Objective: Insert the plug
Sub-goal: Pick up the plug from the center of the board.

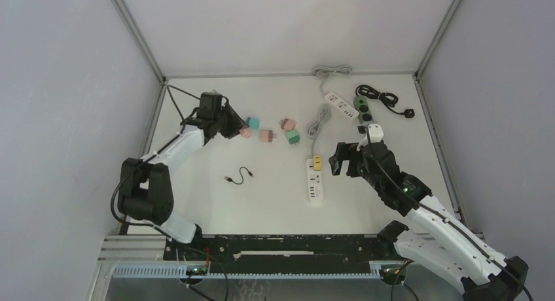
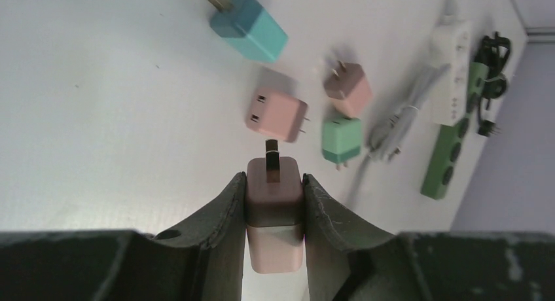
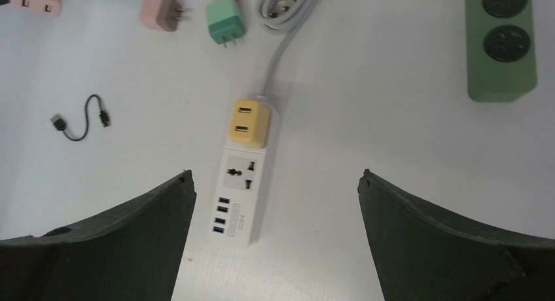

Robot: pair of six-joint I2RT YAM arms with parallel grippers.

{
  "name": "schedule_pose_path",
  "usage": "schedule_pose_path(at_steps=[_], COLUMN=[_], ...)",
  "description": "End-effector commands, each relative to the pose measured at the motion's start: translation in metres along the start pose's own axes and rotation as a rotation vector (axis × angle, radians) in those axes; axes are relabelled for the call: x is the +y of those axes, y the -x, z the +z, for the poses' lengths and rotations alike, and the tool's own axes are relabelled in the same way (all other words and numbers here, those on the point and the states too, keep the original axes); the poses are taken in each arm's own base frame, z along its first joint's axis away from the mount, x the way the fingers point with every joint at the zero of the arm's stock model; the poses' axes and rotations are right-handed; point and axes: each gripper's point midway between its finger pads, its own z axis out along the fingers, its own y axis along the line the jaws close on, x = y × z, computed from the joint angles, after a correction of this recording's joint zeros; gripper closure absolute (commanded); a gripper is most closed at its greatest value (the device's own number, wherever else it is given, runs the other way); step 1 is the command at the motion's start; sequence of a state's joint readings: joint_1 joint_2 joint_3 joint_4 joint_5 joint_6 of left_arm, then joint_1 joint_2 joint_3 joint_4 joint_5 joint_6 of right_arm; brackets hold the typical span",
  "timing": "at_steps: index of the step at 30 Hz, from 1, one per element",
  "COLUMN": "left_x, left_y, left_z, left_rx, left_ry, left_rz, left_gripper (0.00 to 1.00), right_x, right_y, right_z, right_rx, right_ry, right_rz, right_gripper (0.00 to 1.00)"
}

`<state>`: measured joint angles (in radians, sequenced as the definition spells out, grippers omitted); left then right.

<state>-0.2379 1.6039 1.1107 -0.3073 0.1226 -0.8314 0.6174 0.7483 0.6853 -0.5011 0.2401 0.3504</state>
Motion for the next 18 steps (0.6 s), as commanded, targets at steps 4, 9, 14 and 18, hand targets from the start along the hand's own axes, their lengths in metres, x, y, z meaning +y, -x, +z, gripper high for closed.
schedule_pose_path(at_steps=[4, 9, 14, 18], left_x=[-0.041, -0.054, -0.071, -0.085], left_y=[-0.020, -0.043, -0.061, -0.069], left_z=[-0.045, -0.061, -0.077, -0.091], left_rx=[0.017, 0.065, 0.072, 0.073], left_ry=[-0.227, -0.307, -0.371, -0.427], left_rz=[-0.062, -0.066, -0.068, -0.083], left_gripper=[0.84, 0.85, 0.84, 0.81], right_x=[0.044, 0.073, 0.108, 0.136], right_y=[0.032, 0.036, 0.039, 0.036], right_z=[-0.004, 0.003, 0.013, 0.015], right_rx=[-0.142, -0.193, -0.250, -0.338], right_ry=[0.149, 0.206, 0.302, 0.419], right_rz=[-0.045, -0.191, -0.358, -0.508], right_gripper=[0.00, 0.00, 0.01, 0.01])
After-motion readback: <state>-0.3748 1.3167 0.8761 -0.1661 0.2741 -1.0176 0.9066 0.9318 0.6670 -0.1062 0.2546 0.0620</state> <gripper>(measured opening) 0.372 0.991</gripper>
